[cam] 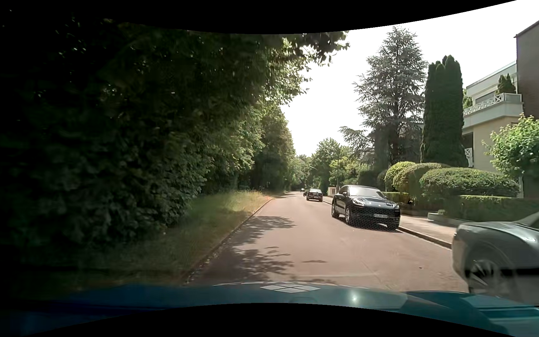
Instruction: Follow the waypoints while adhering to traffic rules and regulations
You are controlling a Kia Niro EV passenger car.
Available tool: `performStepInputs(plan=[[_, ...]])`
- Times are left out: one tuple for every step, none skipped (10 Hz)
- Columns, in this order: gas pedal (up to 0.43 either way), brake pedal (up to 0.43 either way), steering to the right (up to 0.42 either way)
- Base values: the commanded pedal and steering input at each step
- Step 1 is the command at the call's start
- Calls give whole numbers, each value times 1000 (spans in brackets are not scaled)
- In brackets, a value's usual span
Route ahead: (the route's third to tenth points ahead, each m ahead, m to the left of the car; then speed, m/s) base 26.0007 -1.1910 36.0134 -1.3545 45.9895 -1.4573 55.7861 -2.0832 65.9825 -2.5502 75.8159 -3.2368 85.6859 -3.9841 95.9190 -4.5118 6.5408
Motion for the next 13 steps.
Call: performStepInputs(plan=[[138,0,17],[138,0,17],[150,0,17],[150,0,16],[150,0,14],[150,0,15],[150,0,14],[150,0,12],[150,0,9],[150,0,6],[150,0,6],[157,0,6],[157,0,3]])
